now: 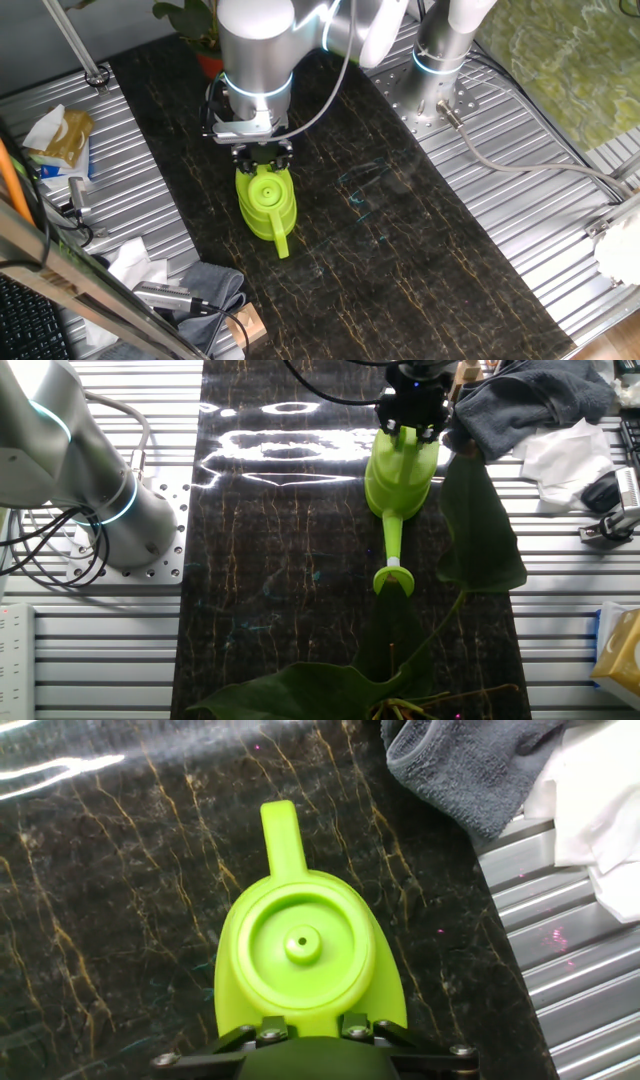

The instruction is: Water the plant

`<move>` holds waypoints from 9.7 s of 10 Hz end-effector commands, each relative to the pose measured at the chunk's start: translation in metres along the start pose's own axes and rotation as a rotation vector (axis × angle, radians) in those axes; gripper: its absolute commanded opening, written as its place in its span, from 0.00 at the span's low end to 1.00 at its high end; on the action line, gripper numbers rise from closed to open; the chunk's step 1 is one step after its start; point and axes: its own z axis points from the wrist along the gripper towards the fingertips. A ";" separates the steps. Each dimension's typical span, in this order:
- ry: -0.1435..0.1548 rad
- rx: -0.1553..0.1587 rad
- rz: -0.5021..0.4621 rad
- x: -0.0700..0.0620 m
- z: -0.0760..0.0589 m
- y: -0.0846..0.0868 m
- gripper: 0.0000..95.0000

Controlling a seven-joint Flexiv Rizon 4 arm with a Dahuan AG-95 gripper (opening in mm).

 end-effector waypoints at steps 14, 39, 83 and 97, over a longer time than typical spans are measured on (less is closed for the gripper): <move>-0.003 0.034 -0.040 -0.018 -0.027 -0.013 0.00; -0.033 -0.132 0.130 -0.021 -0.050 -0.012 0.00; 0.086 -0.036 -0.169 -0.021 -0.050 -0.012 0.00; 0.154 -0.020 -0.228 -0.013 -0.064 -0.008 0.00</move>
